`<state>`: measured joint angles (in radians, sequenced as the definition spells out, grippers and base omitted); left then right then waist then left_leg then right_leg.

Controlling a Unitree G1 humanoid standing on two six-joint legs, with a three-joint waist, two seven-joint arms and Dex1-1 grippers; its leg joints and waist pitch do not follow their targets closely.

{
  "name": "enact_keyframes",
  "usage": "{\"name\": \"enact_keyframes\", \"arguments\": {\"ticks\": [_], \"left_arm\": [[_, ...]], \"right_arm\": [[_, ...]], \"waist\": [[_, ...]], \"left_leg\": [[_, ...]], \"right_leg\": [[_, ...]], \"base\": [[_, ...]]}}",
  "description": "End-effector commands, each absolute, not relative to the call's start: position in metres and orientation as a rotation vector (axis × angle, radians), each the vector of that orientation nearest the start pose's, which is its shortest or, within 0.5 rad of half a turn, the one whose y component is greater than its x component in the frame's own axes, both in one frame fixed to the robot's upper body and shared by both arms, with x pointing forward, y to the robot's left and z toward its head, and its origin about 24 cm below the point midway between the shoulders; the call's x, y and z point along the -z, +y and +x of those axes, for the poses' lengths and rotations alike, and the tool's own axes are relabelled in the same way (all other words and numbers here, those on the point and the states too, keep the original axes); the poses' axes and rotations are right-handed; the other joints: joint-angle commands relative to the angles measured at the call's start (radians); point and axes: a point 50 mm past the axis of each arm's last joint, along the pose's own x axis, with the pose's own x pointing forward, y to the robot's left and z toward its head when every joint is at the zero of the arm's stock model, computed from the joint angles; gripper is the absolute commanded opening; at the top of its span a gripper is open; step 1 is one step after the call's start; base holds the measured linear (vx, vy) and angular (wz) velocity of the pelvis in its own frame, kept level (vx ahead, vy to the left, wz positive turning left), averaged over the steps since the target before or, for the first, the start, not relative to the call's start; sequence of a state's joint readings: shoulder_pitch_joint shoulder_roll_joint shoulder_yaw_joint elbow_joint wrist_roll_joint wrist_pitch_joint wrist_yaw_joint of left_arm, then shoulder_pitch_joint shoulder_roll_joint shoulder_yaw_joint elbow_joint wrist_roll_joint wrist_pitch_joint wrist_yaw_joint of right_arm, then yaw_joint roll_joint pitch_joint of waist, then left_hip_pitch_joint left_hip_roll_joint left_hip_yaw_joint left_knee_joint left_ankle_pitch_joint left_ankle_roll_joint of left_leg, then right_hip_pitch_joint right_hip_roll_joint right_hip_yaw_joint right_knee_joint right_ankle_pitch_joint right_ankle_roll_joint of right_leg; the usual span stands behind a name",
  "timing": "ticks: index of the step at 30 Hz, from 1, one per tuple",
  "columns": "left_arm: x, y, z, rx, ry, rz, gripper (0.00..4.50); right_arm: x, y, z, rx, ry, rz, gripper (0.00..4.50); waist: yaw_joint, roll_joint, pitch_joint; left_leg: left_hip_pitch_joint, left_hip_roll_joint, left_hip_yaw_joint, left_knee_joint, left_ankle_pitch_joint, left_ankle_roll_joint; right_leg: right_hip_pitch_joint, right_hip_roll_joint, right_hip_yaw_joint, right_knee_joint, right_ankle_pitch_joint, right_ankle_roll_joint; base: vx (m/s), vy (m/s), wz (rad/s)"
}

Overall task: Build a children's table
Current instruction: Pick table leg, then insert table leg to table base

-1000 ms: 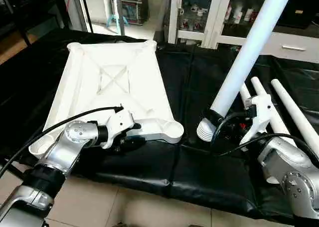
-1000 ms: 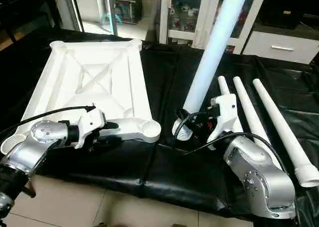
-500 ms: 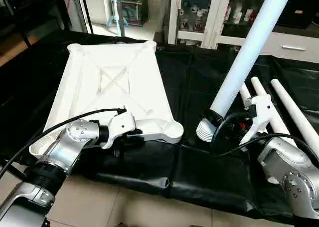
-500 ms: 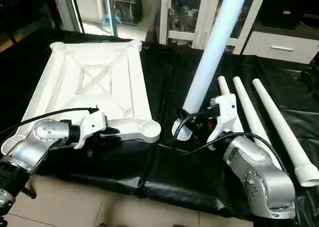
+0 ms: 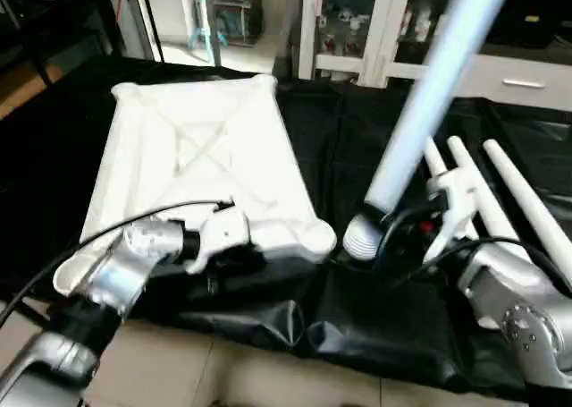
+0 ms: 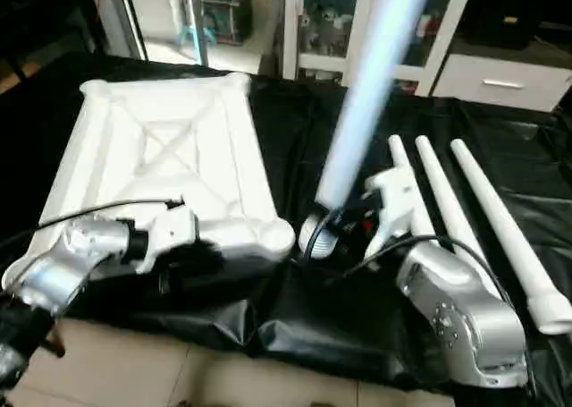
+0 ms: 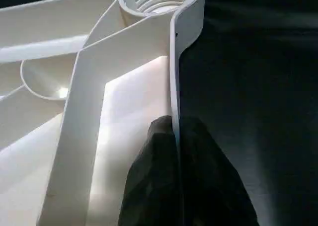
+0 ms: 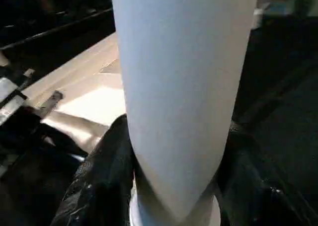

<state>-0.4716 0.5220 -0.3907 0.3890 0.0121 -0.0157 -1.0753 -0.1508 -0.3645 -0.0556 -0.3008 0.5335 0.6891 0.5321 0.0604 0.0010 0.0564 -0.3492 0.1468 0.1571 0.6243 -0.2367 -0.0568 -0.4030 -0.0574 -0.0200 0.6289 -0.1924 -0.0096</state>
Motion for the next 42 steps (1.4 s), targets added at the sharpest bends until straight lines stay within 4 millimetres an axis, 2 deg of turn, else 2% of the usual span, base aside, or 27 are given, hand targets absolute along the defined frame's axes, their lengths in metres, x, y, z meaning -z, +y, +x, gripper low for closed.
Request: {"name": "enact_keyframes", "arguments": {"ticks": [1, 2, 3, 4, 7, 8, 9, 10, 11, 14, 16, 17, 22, 23, 28, 31, 33, 35, 42], "left_arm": [[-0.056, 0.126, 0.286, 1.411, 0.292, 0.589, 0.02], [-0.056, 0.122, 0.284, 1.421, 0.285, 0.588, 0.02], [-0.055, 0.119, 0.283, 1.425, 0.280, 0.588, 0.02], [-0.055, 0.117, 0.283, 1.426, 0.278, 0.589, 0.02], [-0.053, 0.116, 0.284, 1.419, 0.277, 0.600, 0.02], [-0.052, 0.116, 0.286, 1.398, 0.281, 0.617, 0.02], [-0.053, 0.116, 0.288, 1.377, 0.282, 0.626, 0.02], [-0.053, 0.116, 0.289, 1.365, 0.285, 0.628, 0.02], [-0.053, 0.116, 0.290, 1.356, 0.287, 0.630, 0.02], [-0.053, 0.117, 0.293, 1.334, 0.292, 0.649, 0.02], [-0.052, 0.118, 0.295, 1.318, 0.301, 0.660, 0.02], [-0.052, 0.118, 0.295, 1.317, 0.303, 0.662, 0.02], [-0.053, 0.119, 0.295, 1.313, 0.281, 0.670, 0.02], [-0.055, 0.119, 0.295, 1.306, 0.270, 0.673, 0.32], [-0.062, 0.119, 0.296, 1.327, 0.264, 0.604, 0.74], [-0.066, 0.117, 0.297, 1.335, 0.247, 0.581, 1.00], [-0.067, 0.117, 0.297, 1.337, 0.246, 0.583, 1.19], [-0.065, 0.116, 0.298, 1.342, 0.247, 0.613, 1.35], [-0.057, 0.114, 0.298, 1.378, 0.285, 0.644, 1.35]], "right_arm": [[-0.110, -0.156, 0.259, -0.755, 0.205, 0.187, 1.91], [-0.110, -0.155, 0.259, -0.761, 0.210, 0.195, 1.91], [-0.109, -0.154, 0.260, -0.769, 0.215, 0.197, 1.91], [-0.109, -0.154, 0.261, -0.773, 0.220, 0.198, 1.91], [-0.105, -0.152, 0.263, -0.789, 0.238, 0.193, 1.91], [-0.102, -0.151, 0.265, -0.806, 0.250, 0.191, 1.91], [-0.101, -0.151, 0.266, -0.819, 0.256, 0.201, 1.91], [-0.101, -0.151, 0.266, -0.828, 0.260, 0.208, 1.91], [-0.100, -0.150, 0.266, -0.834, 0.264, 0.212, 1.91], [-0.099, -0.152, 0.266, -0.842, 0.277, 0.200, 1.91], [-0.098, -0.154, 0.266, -0.843, 0.283, 0.200, 1.91], [-0.098, -0.154, 0.266, -0.841, 0.284, 0.195, 1.91], [-0.097, -0.156, 0.269, -0.827, 0.278, 0.201, 1.91], [-0.098, -0.156, 0.269, -0.829, 0.274, 0.205, 1.91], [-0.105, -0.155, 0.269, -0.839, 0.248, 0.216, 1.91], [-0.107, -0.156, 0.269, -0.833, 0.238, 0.219, 1.91], [-0.107, -0.155, 0.269, -0.833, 0.237, 0.220, 1.91], [-0.107, -0.155, 0.269, -0.832, 0.237, 0.219, 1.91], [-0.107, -0.157, 0.268, -0.817, 0.232, 0.212, 1.91]], "waist": [[-0.001, -0.003, -0.062], [0.003, -0.001, -0.061], [0.003, -0.006, -0.060], [0.005, -0.005, -0.059], [0.003, -0.009, -0.055], [0.003, -0.011, -0.054], [0.001, -0.012, -0.055], [0.000, -0.011, -0.055], [-0.002, -0.021, -0.056], [-0.001, -0.018, -0.057], [-0.001, -0.018, -0.058], [-0.001, -0.023, -0.057], [-0.002, -0.021, -0.056], [-0.003, -0.021, -0.055], [-0.002, -0.018, -0.057], [-0.001, -0.013, -0.061], [-0.004, -0.014, -0.063], [-0.004, -0.013, -0.062], [-0.006, -0.007, -0.060]], "left_leg": [[0.003, 0.073, -0.016, -0.082, -0.072, 0.020], [0.005, 0.074, -0.015, -0.082, -0.064, 0.025], [0.005, 0.074, -0.013, -0.083, -0.071, 0.025], [0.004, 0.073, -0.013, -0.084, -0.076, 0.024], [0.001, 0.072, -0.011, -0.089, -0.126, 0.010], [0.004, 0.073, -0.010, -0.089, -0.145, 0.005], [0.003, 0.072, -0.011, -0.089, -0.147, 0.004], [0.003, 0.073, -0.011, -0.088, -0.142, 0.006], [0.002, 0.072, -0.009, -0.087, -0.132, 0.011], [-0.004, 0.071, -0.010, -0.085, -0.092, 0.025], [-0.003, 0.071, -0.009, -0.084, -0.087, 0.028], [-0.004, 0.071, -0.009, -0.084, -0.089, 0.030], [-0.003, 0.071, -0.009, -0.086, -0.104, 0.027], [-0.004, 0.071, -0.009, -0.086, -0.108, 0.026], [-0.003, 0.071, -0.008, -0.085, -0.100, 0.025], [-0.004, 0.072, -0.009, -0.084, -0.069, 0.027], [-0.003, 0.071, -0.007, -0.082, -0.051, 0.037], [-0.003, 0.071, -0.007, -0.081, -0.053, 0.041], [0.000, 0.072, -0.007, -0.084, -0.095, 0.018]], "right_leg": [[0.051, -0.086, 0.048, -0.066, -0.092, -0.240], [0.048, -0.084, 0.047, -0.065, -0.080, -0.245], [0.048, -0.083, 0.045, -0.066, -0.084, -0.247], [0.048, -0.083, 0.045, -0.066, -0.092, -0.246], [0.048, -0.086, 0.045, -0.075, -0.198, -0.221], [0.045, -0.087, 0.047, -0.081, -0.244, -0.206], [0.046, -0.089, 0.047, -0.081, -0.258, -0.200], [0.045, -0.089, 0.048, -0.082, -0.256, -0.198], [0.045, -0.087, 0.048, -0.083, -0.247, -0.195], [0.048, -0.087, 0.047, -0.078, -0.217, -0.189], [0.047, -0.087, 0.047, -0.079, -0.218, -0.187], [0.047, -0.087, 0.046, -0.079, -0.229, -0.186], [0.043, -0.086, 0.046, -0.082, -0.253, -0.182], [0.043, -0.087, 0.046, -0.083, -0.260, -0.180], [0.043, -0.087, 0.046, -0.082, -0.245, -0.185], [0.045, -0.084, 0.044, -0.072, -0.153, -0.210], [0.048, -0.083, 0.044, -0.068, -0.091, -0.229], [0.049, -0.084, 0.044, -0.068, -0.083, -0.236], [0.050, -0.082, 0.046, -0.074, -0.129, -0.228]], "base": [[0.000, 0.000, 0.00], [0.000, 0.000, 0.00], [0.000, 0.000, 0.00], [0.000, 0.000, 0.00], [0.000, 0.000, 0.00], [0.000, 0.000, 0.00], [0.000, 0.000, 0.00], [0.000, 0.000, 0.00], [0.000, 0.000, 0.00], [0.000, 0.000, 0.00], [0.000, 0.000, 0.00], [0.000, 0.000, 0.00], [0.000, 0.000, 0.00], [0.000, 0.000, 0.00], [0.000, 0.000, 0.00], [0.000, 0.000, 0.00], [0.000, 0.000, 0.00], [0.000, 0.000, 0.00], [0.000, 0.000, 0.00]]}}
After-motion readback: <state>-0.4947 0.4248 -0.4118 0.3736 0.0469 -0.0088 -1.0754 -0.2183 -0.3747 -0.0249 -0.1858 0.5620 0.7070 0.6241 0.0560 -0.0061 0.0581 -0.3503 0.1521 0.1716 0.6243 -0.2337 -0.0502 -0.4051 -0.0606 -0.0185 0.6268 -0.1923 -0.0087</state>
